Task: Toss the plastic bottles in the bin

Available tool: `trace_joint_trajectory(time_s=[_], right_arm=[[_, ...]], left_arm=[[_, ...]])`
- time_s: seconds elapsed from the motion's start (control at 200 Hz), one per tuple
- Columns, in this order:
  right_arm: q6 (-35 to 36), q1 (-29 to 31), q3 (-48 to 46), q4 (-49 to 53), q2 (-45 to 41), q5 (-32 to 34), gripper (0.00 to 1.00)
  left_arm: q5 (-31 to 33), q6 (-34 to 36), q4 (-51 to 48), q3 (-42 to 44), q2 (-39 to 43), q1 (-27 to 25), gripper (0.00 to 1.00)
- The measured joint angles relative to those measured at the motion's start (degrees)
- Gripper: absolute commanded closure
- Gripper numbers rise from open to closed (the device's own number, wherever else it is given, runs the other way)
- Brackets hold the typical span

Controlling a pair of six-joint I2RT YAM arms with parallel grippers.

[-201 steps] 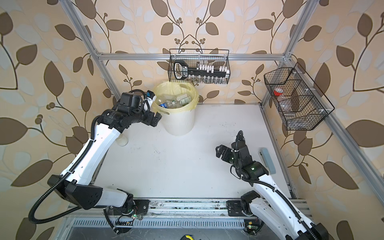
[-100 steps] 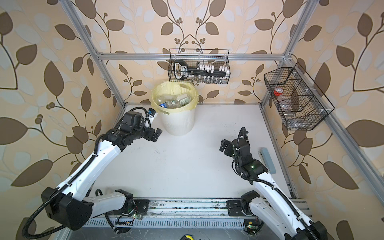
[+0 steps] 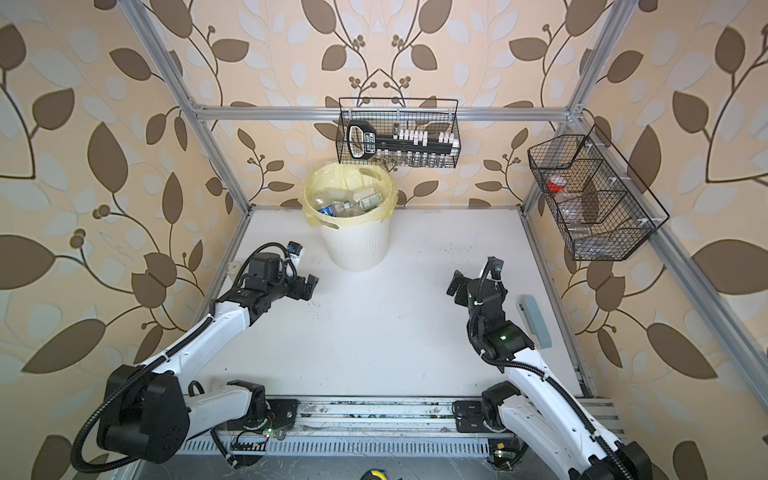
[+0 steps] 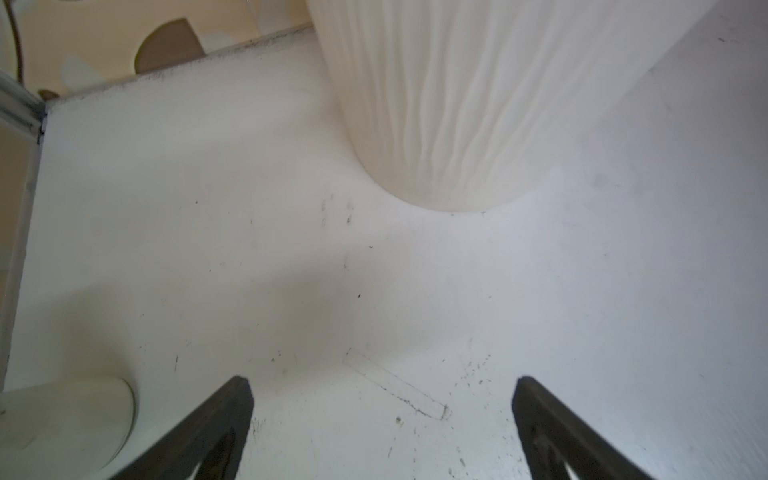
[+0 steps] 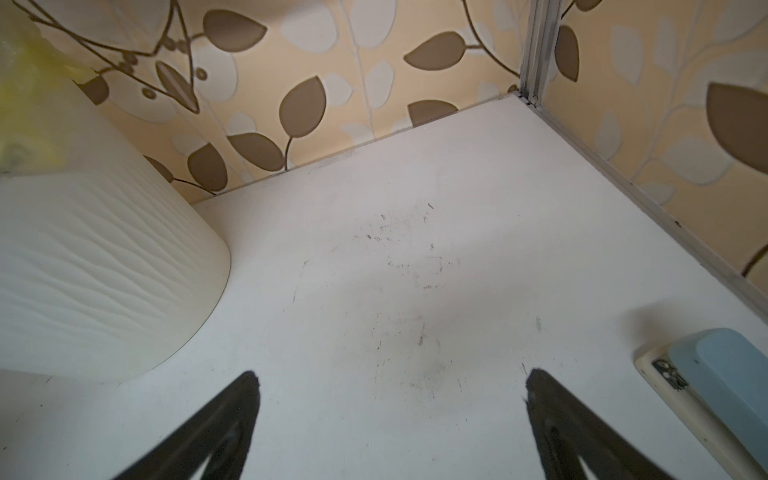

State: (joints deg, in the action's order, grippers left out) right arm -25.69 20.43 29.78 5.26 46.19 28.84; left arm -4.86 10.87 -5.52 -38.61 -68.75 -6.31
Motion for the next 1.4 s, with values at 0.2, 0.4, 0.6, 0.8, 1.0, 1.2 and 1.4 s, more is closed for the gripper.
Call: trace_joint_trajectory(time_s=[0.2, 0.4, 0.6, 0.8, 1.0, 1.2, 1.4], right_arm=[[5.7, -0.4, -3.3, -6.0, 0.7, 2.3, 0.00], [8.8, -1.0, -10.3, -15.8, 0.9, 6.6, 0.00], [8.3, -3.0, -19.3, -31.5, 2.0, 15.2, 0.00], [12.9, -6.5, -24.5, -47.9, 8.0, 16.8, 0.00], [15.1, -8.6, -22.9, -52.0, 9.8, 15.9, 0.00], [16.9, -8.6, -23.5, -52.7, 6.3, 15.0, 0.00], [18.4, -9.3, -27.9, -57.4, 6.1, 14.6, 0.00]], left_arm=[[-1.8, -2.2, 9.2, 4.8, -3.9, 5.6, 0.01], [-3.5, -4.6, 21.2, 10.8, -4.3, 8.7, 0.01], [-3.8, -7.3, 28.5, 12.3, -8.5, 9.6, 0.01], [-3.7, -9.0, 37.1, 15.8, -11.2, 11.3, 0.01], [-3.7, -9.6, 41.8, 16.3, -15.9, 11.3, 0.01], [-3.7, -9.7, 44.9, 17.1, -16.4, 11.3, 0.01], [-3.7, -9.7, 45.8, 17.1, -16.4, 11.3, 0.01]])
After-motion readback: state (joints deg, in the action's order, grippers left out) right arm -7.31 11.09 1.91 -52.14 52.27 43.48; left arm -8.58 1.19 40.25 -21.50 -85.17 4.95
